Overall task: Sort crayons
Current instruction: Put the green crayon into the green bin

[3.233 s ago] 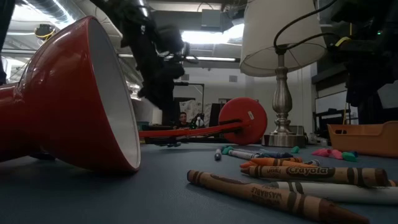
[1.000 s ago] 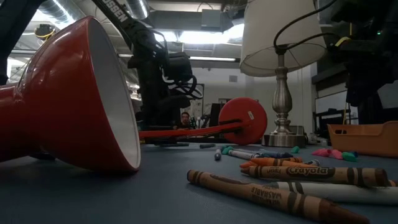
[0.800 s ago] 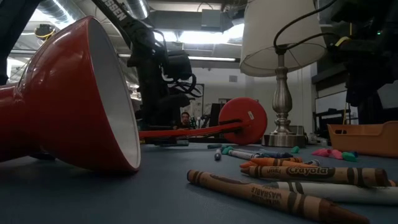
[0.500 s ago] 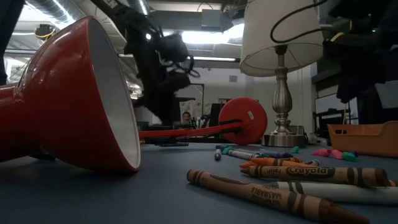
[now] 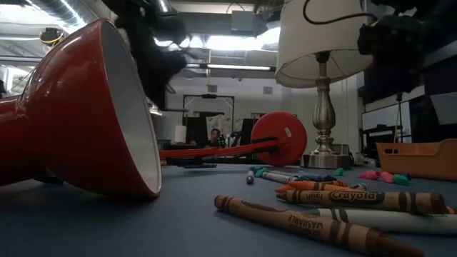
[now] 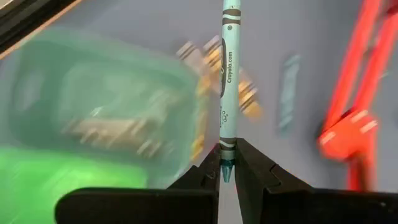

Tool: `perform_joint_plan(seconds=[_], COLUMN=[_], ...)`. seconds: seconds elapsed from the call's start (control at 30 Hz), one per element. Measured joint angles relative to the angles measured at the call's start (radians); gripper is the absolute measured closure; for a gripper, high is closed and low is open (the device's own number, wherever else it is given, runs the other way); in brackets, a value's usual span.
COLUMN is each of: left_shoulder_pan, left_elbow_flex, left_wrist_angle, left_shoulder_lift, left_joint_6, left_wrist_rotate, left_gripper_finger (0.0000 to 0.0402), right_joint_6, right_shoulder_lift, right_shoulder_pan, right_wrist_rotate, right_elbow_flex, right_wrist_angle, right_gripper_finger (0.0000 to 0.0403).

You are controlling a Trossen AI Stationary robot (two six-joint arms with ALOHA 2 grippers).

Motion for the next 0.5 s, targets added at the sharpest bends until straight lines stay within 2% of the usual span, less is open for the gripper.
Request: perform_joint_plan(seconds=[0.17,0.3,0.4,0.5], left_shoulder_pan=[0.042,0.062,0.074,0.08], left_elbow_flex=[0.0,0.0,0.0,0.0], left_wrist_angle=[-0.259,-0.447,-0.523,-0.526], left_shoulder_lift=[-0.068,-0.072,-0.071,-0.07], left_joint_6=[-0.01,-0.057,-0.061,-0.058], left_wrist_rotate=[-0.092,-0.198,-0.26,-0.279], left_gripper_finger=[0.0386,0.0386,0.0386,0.0386], right_joint_6=[-0.098,-0.207,-0.287,-0.331], right_shoulder_lift=[0.053,0.13,0.203,0.277], right_shoulder_pan=[0.0,0.0,0.0,0.0], right_wrist_rotate=[0.0,0.0,0.0,0.0], right_elbow_flex=[0.0,0.0,0.0,0.0], right_wrist_angle=[0.105,0.219,0.322,0.423], right_gripper_finger=[0.026,0.026,0.026,0.026])
